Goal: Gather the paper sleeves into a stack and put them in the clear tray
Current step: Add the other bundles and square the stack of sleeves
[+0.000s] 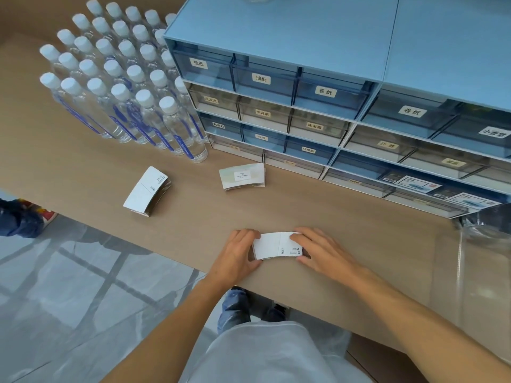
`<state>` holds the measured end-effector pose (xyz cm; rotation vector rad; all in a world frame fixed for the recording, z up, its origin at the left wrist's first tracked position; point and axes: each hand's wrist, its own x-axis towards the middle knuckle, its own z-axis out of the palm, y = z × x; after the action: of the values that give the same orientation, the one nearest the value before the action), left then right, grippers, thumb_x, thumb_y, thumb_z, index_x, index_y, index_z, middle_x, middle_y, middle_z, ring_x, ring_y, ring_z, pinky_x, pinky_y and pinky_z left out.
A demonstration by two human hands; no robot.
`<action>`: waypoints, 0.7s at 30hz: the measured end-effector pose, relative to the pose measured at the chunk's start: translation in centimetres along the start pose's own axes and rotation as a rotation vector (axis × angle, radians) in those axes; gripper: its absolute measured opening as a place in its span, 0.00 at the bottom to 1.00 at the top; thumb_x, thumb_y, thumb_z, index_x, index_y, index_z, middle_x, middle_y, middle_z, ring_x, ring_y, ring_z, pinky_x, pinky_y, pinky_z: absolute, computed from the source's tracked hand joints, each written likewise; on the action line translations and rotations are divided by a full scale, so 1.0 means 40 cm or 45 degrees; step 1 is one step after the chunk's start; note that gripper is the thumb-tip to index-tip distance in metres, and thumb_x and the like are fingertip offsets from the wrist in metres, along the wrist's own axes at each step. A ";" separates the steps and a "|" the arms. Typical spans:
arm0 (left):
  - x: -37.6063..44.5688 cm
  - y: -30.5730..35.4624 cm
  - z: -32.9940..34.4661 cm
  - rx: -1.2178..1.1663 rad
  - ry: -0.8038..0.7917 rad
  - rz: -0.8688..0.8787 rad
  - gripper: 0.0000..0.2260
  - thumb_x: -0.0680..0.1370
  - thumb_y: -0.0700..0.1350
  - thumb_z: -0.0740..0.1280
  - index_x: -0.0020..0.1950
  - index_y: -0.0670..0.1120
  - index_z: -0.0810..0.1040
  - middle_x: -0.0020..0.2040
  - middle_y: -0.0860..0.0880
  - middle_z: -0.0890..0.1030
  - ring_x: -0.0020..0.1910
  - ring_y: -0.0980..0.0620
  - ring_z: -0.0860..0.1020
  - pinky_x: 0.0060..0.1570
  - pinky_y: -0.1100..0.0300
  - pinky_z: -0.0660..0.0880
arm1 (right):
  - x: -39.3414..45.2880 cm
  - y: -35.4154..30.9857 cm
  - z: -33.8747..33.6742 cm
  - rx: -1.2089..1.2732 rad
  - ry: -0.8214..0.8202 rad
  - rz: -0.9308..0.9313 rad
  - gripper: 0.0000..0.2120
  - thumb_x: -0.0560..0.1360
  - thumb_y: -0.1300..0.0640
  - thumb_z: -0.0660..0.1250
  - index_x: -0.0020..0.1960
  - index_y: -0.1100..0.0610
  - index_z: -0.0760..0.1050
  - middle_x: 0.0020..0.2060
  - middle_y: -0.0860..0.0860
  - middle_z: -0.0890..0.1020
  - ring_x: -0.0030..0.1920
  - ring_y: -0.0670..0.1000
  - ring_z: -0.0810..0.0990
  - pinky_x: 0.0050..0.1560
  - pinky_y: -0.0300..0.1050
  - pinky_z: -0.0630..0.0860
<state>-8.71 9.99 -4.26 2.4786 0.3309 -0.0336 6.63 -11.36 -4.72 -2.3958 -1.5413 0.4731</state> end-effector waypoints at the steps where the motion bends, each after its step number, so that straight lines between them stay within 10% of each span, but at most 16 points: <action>1: -0.004 -0.010 0.001 0.010 0.009 0.051 0.22 0.68 0.43 0.78 0.59 0.43 0.76 0.60 0.46 0.79 0.59 0.50 0.70 0.58 0.56 0.72 | -0.003 0.004 0.007 -0.018 0.016 -0.023 0.21 0.73 0.53 0.73 0.63 0.54 0.72 0.65 0.54 0.76 0.57 0.57 0.77 0.49 0.55 0.80; 21: -0.021 -0.003 -0.003 0.174 0.093 0.098 0.18 0.67 0.43 0.77 0.54 0.41 0.77 0.54 0.43 0.82 0.54 0.42 0.77 0.50 0.51 0.78 | 0.011 0.002 0.005 -0.107 0.061 -0.136 0.12 0.72 0.57 0.69 0.54 0.59 0.75 0.54 0.58 0.76 0.36 0.61 0.77 0.29 0.50 0.76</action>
<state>-9.55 9.97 -4.14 2.6306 0.2718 0.0688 6.78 -11.00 -5.01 -2.3521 -1.6897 0.3320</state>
